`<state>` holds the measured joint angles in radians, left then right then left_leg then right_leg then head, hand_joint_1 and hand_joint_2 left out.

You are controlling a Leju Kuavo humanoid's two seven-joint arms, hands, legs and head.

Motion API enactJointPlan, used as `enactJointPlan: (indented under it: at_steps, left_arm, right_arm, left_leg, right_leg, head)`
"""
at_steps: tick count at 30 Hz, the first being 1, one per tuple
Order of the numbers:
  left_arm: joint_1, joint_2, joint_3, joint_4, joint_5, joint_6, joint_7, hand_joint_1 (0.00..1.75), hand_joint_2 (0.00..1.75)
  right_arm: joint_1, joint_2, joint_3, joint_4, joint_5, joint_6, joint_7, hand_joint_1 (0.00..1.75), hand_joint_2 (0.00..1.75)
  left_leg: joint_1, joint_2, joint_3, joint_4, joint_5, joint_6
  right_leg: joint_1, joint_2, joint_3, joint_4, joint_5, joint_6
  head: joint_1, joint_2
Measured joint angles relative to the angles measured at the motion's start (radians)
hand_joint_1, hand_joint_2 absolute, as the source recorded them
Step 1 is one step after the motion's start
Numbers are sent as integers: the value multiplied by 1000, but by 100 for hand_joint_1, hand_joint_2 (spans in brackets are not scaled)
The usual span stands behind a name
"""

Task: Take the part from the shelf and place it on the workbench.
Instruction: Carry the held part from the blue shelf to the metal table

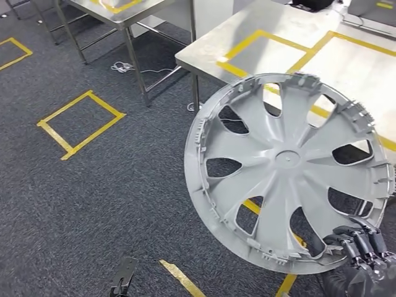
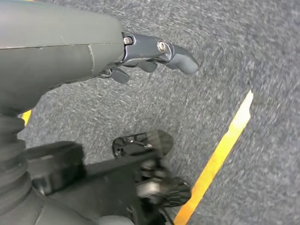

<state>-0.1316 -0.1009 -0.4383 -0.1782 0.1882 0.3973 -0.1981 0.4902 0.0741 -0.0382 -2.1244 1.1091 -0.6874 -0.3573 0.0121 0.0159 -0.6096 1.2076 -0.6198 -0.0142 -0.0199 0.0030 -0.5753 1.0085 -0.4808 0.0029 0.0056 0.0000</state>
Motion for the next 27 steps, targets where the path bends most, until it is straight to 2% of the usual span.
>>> enactJointPlan:
  at_steps: [1,2,3,4,6,7,8,10,11,12,14,16,17,18,19,20,22,23,25,26,27]
  left_arm:
    - [4,1,0,0,0,0,0,0,175]
    - [8,2,1,0,-1,-1,5,0,175]
    - [11,2,1,0,-3,-3,13,0,175]
    - [15,4,1,0,-5,-6,17,0,175]
    - [26,10,2,0,-5,-9,5,0,175]
    - [31,12,3,0,-4,-10,-5,0,175]
    - [31,15,5,0,-2,-10,-11,0,175]
    - [21,14,6,0,-3,-10,-4,0,175]
    - [14,12,7,0,-4,-10,-1,0,175]
    - [8,10,7,0,-4,-10,2,0,175]
    - [6,7,8,0,-5,-10,3,0,175]
    - [9,7,8,0,-5,-10,4,0,175]
    - [10,7,8,0,-5,-10,4,0,175]
    - [10,6,8,0,-5,-9,4,0,175]
    - [9,5,8,0,-5,-9,4,0,175]
    - [8,4,8,0,-5,-7,4,0,175]
    - [7,3,8,0,-7,-4,7,0,175]
    - [6,3,8,0,-8,-3,9,0,175]
    - [3,2,8,0,-9,-2,14,0,175]
    - [2,2,8,0,-10,-2,16,0,175]
    - [1,2,8,0,-10,-2,17,0,175]
  right_arm:
    - [1,3,-2,0,-2,0,-3,175,175]
    - [2,5,-4,0,-4,0,-4,175,175]
    - [5,8,-6,0,-2,0,0,175,175]
    - [9,10,-9,1,0,1,3,175,175]
    - [17,20,-16,2,-5,1,-14,175,175]
    - [20,28,-20,2,-11,0,-36,175,175]
    - [20,36,-23,2,-16,0,-56,175,175]
    - [20,48,-29,1,-20,0,-71,175,175]
    - [20,50,-31,-1,-20,0,-68,175,175]
    - [18,51,-34,-2,-20,0,-65,175,175]
    - [13,53,-37,-3,-20,0,-60,175,175]
    - [11,53,-38,-3,-19,0,-60,175,175]
    - [12,53,-39,-3,-19,0,-60,175,175]
    - [12,53,-40,-3,-19,0,-60,175,175]
    - [13,53,-41,-3,-19,0,-59,175,175]
    - [13,53,-41,-3,-18,0,-57,175,175]
    - [11,53,-42,-3,-15,0,-49,175,175]
    - [10,53,-42,-3,-12,0,-45,175,175]
    - [10,53,-44,-3,-5,0,-40,175,175]
    - [11,53,-45,-3,-1,0,-39,175,175]
    - [11,53,-46,-3,2,0,-38,175,175]
  left_leg:
    - [-1,-6,-27,57,-17,1]
    - [-1,-9,-41,83,-15,4]
    - [-3,-11,-38,70,7,10]
    - [-4,-18,-18,20,43,18]
    - [-8,-63,36,-110,109,38]
    - [-9,-83,55,-157,125,46]
    - [-11,-96,64,-180,128,50]
    - [-11,-85,66,-194,128,50]
    - [-8,-73,67,-202,132,50]
    - [-6,-62,70,-210,136,50]
    - [-4,-32,73,-219,141,53]
    - [-6,-1,71,-219,141,54]
    - [-6,15,71,-219,140,54]
    - [-6,30,71,-218,139,53]
    - [-5,44,73,-218,138,51]
    - [-6,55,75,-217,135,47]
    - [-12,73,77,-213,129,36]
    - [-15,80,78,-211,127,31]
    - [-17,91,81,-208,126,23]
    - [-15,85,82,-205,122,17]
    - [-12,68,78,-192,111,11]
  right_leg:
    - [2,15,0,0,1,-2]
    - [5,31,0,0,1,-3]
    - [7,46,1,0,2,-4]
    - [9,61,2,0,2,-4]
    - [10,89,2,1,3,-3]
    - [10,102,-2,2,5,0]
    - [7,113,-8,3,8,5]
    - [5,128,-20,2,14,17]
    - [6,114,-26,5,12,22]
    - [8,88,-36,19,1,27]
    - [10,26,-78,107,-52,35]
    - [7,6,-135,230,-107,43]
    - [5,3,-148,262,-113,47]
    - [3,0,-142,257,-101,50]
    - [1,-7,-115,212,-73,51]
    - [0,-25,-74,142,-42,53]
    - [4,-64,-3,26,-8,45]
    - [7,-74,11,1,-6,38]
    - [9,-63,10,-3,-7,22]
    - [8,-58,9,-3,-6,16]
    - [7,-52,8,-4,-5,10]
  head:
    - [0,0]
    - [0,0]
    - [0,0]
    - [0,0]
    - [1,0]
    - [-1,0]
    - [-2,0]
    - [-5,0]
    - [-4,0]
    - [-1,0]
    - [5,0]
    - [7,0]
    - [7,0]
    - [7,0]
    - [7,0]
    - [7,0]
    - [6,0]
    - [5,0]
    - [1,0]
    - [0,0]
    - [-1,0]
